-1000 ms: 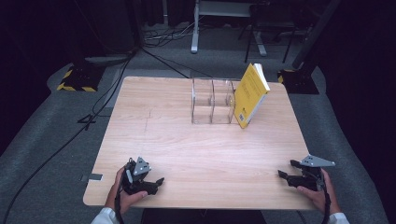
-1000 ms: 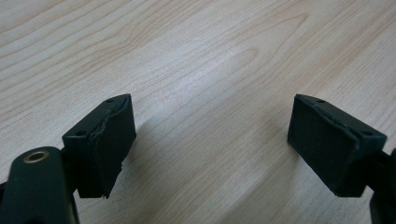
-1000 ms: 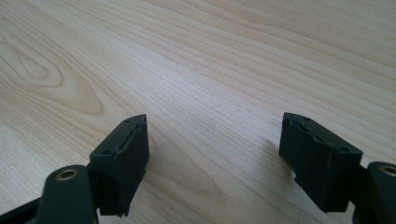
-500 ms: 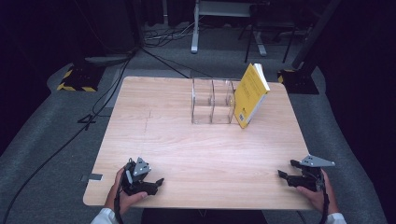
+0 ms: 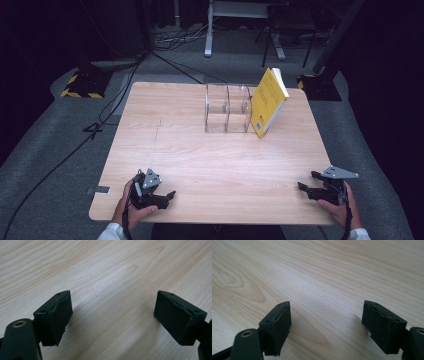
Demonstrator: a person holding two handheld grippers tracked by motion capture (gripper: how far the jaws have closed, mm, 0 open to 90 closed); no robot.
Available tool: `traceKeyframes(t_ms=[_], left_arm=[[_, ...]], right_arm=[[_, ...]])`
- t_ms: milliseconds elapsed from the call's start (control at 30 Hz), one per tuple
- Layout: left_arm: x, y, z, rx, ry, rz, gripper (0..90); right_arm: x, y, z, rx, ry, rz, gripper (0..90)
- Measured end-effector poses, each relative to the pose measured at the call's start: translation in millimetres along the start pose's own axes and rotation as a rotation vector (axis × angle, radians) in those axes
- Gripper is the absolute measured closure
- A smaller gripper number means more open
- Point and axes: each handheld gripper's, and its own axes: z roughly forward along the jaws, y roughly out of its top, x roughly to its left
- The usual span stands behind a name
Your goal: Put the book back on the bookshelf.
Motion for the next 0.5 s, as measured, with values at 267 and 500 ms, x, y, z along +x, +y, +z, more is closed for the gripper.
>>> traceKeyframes(t_ms=[267,500], left_arm=[[1.2,0.6,0.0,0.003,0.001,0.012,15.4],[1.3,0.6,0.0,0.003,0.001,0.013,15.3]], right_arm=[[0.0,0.0,0.0,0.000,-0.001,-0.001,24.0],[0.0,0.0,0.0,0.000,-0.001,-0.001,24.0]])
